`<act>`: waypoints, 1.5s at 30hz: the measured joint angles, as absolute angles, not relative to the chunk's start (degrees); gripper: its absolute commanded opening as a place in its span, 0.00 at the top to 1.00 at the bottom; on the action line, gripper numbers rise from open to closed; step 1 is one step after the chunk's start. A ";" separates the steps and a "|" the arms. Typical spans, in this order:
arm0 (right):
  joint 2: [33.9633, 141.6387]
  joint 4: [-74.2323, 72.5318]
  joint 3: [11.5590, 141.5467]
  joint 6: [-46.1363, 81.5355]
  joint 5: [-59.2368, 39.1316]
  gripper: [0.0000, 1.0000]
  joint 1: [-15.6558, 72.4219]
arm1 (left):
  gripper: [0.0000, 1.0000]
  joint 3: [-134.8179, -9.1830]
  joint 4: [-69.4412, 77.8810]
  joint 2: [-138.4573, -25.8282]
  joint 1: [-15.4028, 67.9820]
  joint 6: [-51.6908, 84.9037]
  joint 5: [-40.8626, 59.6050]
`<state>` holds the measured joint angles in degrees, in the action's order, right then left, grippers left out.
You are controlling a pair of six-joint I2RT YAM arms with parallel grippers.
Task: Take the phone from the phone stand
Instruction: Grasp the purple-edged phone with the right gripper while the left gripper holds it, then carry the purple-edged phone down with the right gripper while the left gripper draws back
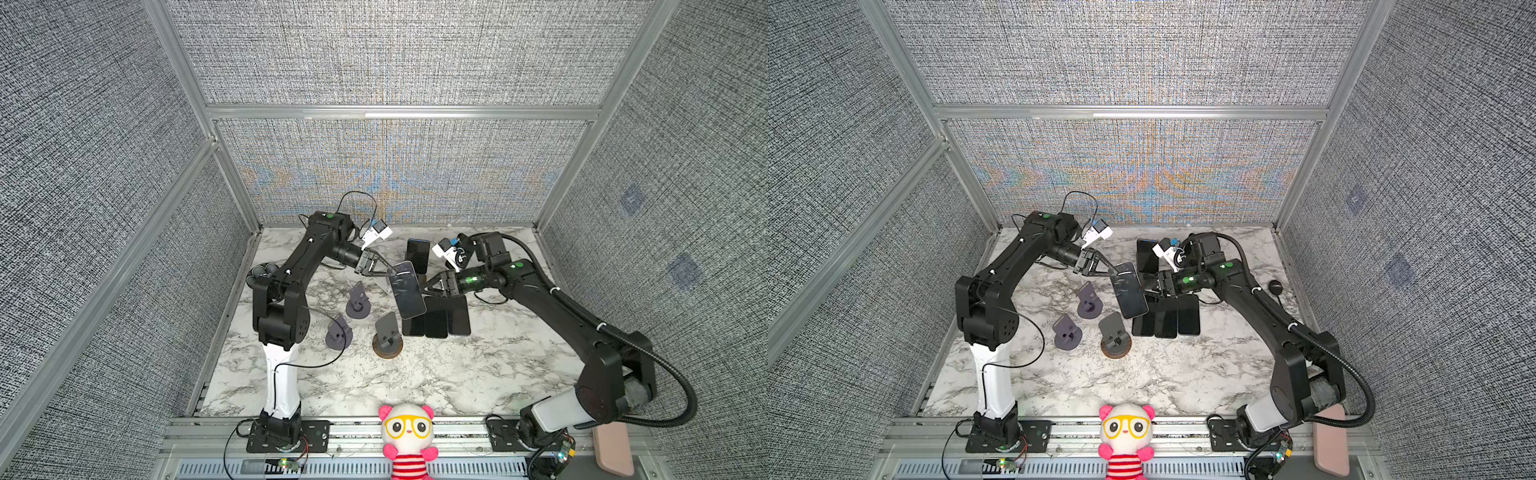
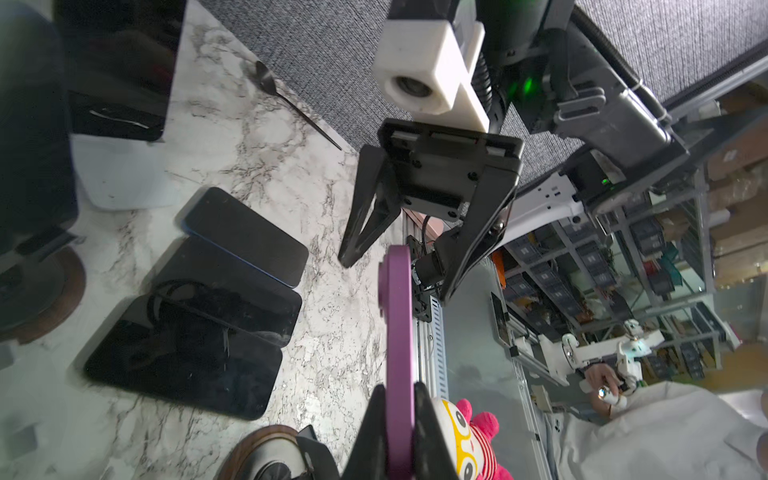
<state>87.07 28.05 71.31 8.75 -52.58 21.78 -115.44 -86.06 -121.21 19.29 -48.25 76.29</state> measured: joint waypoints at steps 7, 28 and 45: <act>87.81 22.94 69.58 11.81 -54.68 0.47 23.59 | 1.00 -116.75 -91.64 -123.07 19.38 -57.78 79.07; 85.08 21.43 68.86 14.06 -56.14 1.00 24.25 | 0.58 -109.60 -81.23 -116.57 20.47 -41.45 74.72; 75.94 48.75 71.46 2.46 -38.92 1.00 11.27 | 0.22 -103.48 -61.63 -104.18 19.22 -19.90 57.21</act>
